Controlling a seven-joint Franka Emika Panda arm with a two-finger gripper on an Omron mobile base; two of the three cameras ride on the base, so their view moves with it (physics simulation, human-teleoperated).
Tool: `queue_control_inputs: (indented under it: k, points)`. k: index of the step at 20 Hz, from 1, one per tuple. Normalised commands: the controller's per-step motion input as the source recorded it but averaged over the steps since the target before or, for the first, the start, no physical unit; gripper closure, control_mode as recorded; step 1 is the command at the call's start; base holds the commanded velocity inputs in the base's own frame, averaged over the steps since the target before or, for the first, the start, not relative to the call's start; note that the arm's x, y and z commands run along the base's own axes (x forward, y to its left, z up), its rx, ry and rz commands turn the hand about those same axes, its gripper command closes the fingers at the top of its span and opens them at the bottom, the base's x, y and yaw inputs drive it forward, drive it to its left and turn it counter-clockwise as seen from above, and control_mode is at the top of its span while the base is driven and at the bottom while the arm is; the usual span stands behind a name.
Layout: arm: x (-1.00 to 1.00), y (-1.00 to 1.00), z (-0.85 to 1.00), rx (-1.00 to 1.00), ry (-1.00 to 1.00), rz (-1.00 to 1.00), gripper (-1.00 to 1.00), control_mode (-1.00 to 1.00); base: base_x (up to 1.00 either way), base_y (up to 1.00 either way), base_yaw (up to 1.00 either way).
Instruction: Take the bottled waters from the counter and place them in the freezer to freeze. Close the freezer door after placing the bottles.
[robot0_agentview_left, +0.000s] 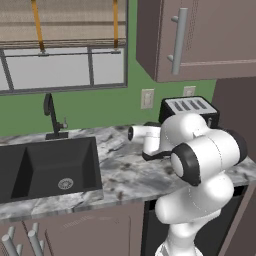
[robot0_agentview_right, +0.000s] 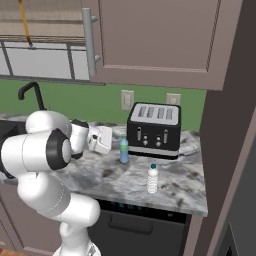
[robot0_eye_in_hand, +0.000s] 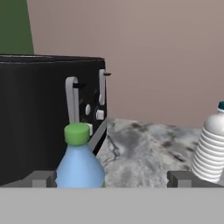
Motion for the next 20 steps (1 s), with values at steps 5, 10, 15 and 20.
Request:
queue_control_inputs:
  k: [5,10,15,20]
  points:
    - [0.00,-0.01,-0.05,0.00,0.00,0.00,-1.00,-1.00,0.00,0.00,0.00]
    - [0.00,0.00,-0.04,0.00,0.00,0.00,-1.00,-1.00,0.00,0.00,0.00]
    - [0.00,0.00,-0.06,0.00,0.00,0.00,-1.00,-1.00,0.00,0.00,0.00]
    - [0.04,0.00,-0.08,0.00,0.00,0.00,-1.00,-1.00,0.00,0.00,0.00]
